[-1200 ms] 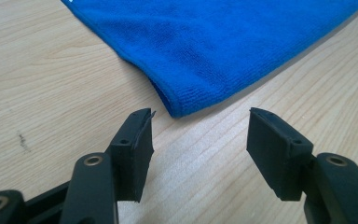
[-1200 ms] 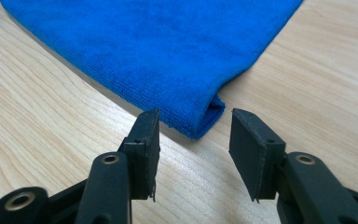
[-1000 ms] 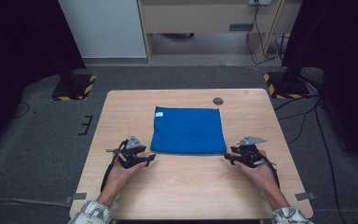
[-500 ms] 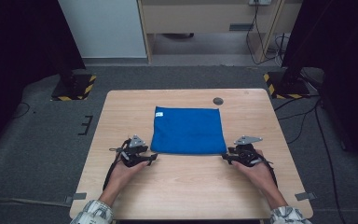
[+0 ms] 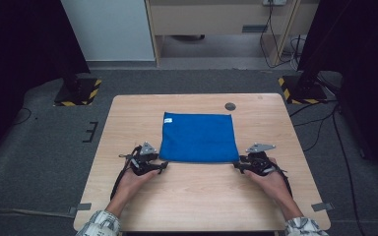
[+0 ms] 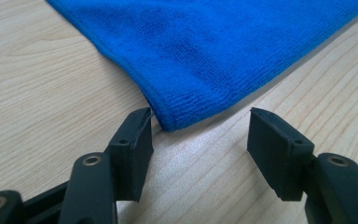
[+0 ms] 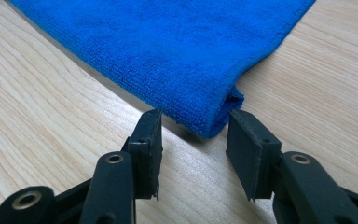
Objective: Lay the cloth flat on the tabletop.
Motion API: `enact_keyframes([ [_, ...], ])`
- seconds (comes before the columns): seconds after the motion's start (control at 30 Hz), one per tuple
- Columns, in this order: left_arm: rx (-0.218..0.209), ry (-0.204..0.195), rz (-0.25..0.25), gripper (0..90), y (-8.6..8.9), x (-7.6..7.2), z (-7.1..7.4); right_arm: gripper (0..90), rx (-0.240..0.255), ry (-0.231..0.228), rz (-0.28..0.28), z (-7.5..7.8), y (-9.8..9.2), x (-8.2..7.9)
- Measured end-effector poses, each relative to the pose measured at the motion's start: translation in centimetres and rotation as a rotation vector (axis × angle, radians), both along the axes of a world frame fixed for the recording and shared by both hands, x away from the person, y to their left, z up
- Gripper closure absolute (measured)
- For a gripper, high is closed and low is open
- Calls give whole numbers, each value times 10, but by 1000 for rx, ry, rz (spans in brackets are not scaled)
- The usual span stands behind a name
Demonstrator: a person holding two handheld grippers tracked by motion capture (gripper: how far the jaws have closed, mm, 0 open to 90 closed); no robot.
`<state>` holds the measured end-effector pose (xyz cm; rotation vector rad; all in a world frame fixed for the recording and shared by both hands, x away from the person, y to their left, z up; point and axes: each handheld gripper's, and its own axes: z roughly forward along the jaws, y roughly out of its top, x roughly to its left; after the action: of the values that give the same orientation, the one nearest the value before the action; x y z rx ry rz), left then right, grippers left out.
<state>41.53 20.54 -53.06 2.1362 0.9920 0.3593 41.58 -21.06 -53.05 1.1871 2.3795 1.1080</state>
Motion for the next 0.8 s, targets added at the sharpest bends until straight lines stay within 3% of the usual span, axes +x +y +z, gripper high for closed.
enact_keyframes([
  [0.3, 36, -17, -4, 499, -7, 1, 1, 626, -1, -19, 14, 1, 3, 0],
  [0.67, 61, -36, 11, 731, -11, 2, 2, 793, -5, -50, 24, 4, 3, -1],
  [0.8, 97, -50, 8, 818, -19, 4, 4, 824, -4, -52, 35, 4, 4, -1],
])
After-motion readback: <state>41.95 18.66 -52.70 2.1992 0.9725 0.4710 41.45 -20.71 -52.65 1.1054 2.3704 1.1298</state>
